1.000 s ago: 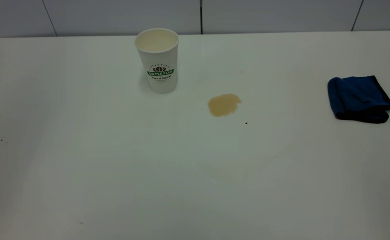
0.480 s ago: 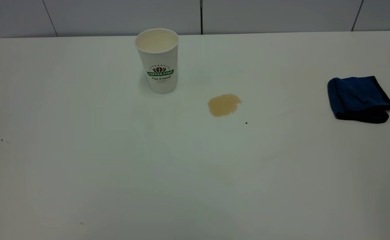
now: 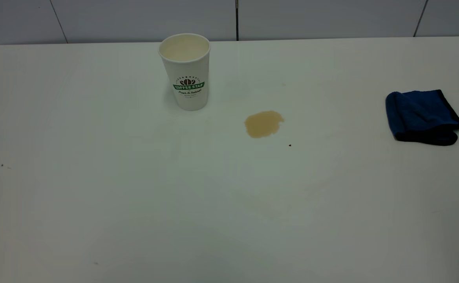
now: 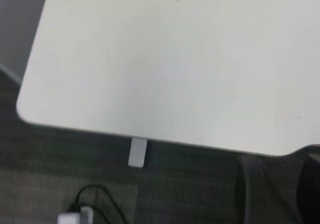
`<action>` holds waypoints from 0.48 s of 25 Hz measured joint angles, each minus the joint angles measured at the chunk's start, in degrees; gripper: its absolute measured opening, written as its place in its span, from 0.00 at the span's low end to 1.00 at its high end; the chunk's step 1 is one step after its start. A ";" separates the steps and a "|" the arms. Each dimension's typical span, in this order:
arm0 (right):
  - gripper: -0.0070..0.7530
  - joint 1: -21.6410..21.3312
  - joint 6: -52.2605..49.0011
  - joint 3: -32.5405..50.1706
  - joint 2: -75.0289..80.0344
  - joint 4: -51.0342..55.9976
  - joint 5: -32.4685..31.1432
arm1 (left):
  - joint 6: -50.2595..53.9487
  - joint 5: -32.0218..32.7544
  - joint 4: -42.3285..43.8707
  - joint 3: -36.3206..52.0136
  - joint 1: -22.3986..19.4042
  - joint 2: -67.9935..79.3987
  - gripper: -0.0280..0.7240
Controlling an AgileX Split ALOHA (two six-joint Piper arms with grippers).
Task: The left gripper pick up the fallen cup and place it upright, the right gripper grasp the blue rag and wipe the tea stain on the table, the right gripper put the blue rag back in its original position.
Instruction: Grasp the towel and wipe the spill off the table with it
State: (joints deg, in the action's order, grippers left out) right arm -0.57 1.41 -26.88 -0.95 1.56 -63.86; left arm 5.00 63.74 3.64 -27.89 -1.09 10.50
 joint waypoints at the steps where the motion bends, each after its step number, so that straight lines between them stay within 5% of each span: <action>1: 0.73 0.00 0.00 0.00 0.00 0.00 0.00 | -0.51 0.06 -0.21 0.00 0.45 -0.60 0.35; 12: 0.73 0.00 0.00 0.00 0.00 0.00 0.00 | -1.66 0.19 -0.39 0.00 0.66 -6.51 0.35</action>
State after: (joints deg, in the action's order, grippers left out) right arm -0.57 1.41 -26.88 -0.95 1.56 -63.86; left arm 3.34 63.93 3.25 -27.89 -0.43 3.99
